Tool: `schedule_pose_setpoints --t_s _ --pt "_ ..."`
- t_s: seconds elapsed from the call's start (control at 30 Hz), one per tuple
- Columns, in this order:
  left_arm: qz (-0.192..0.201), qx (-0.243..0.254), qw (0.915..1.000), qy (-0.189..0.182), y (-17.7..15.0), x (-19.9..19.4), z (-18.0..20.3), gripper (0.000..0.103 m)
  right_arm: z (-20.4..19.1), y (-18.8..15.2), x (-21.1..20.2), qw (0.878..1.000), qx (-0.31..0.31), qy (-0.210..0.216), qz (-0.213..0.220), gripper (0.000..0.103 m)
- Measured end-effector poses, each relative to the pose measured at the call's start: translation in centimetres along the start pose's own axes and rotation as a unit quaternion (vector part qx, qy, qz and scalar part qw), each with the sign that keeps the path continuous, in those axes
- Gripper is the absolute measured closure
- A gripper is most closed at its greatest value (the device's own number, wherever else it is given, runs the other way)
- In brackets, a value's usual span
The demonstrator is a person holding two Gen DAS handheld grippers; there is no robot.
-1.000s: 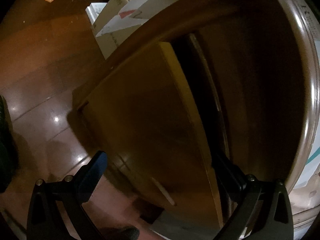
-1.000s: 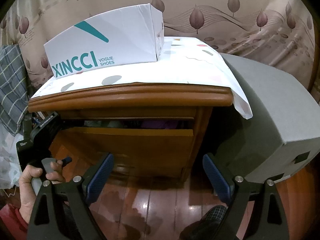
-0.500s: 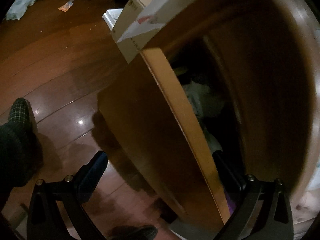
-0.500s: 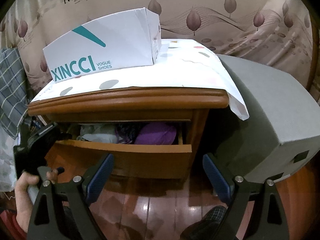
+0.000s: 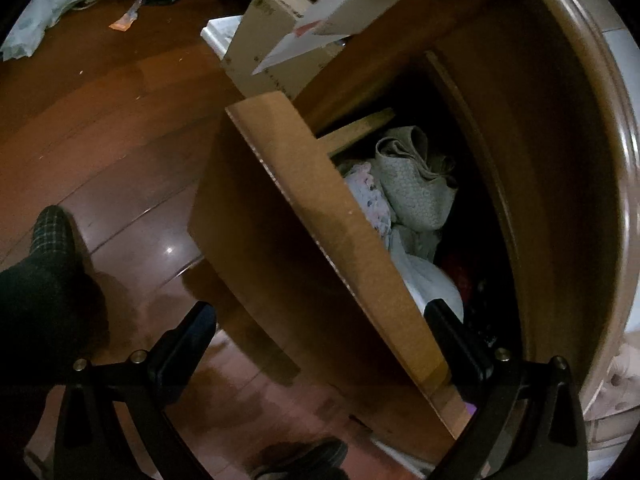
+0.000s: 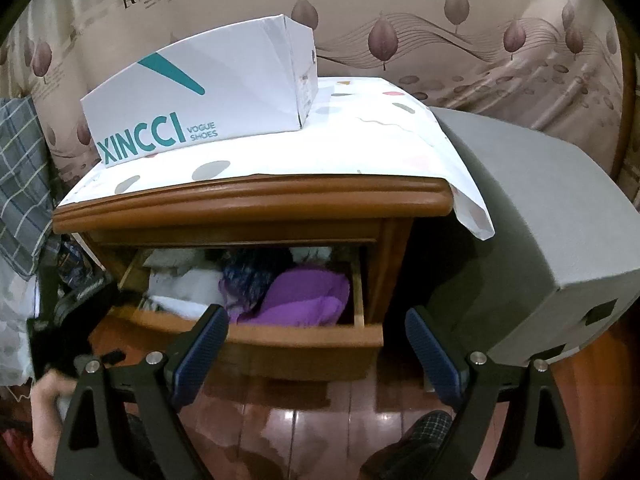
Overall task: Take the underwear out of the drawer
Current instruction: 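Hook the drawer edge with the left tool and pull the drawer open, then move both tools over the open drawer of underwear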
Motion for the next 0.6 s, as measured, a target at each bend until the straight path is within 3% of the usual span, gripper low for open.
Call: schedule_pose_setpoints --t_s 0.6 --pt "-0.015 0.030 0.9991 0.026 -3.9 -4.5 -3.3 0.000 -0.1 -0.1 0.1 1.000 -0.007 -0.009 0.000 0.011"
Point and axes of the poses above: each gripper's, at about its wrist camera, not at the fingertips, and x roughly the way its jaws point, z to its right, y to its top, the point moved 3 cm from there along x, roughly the way its jaws point, and after that the axes turned 14 degrees about -y, right-handed, at the moved point
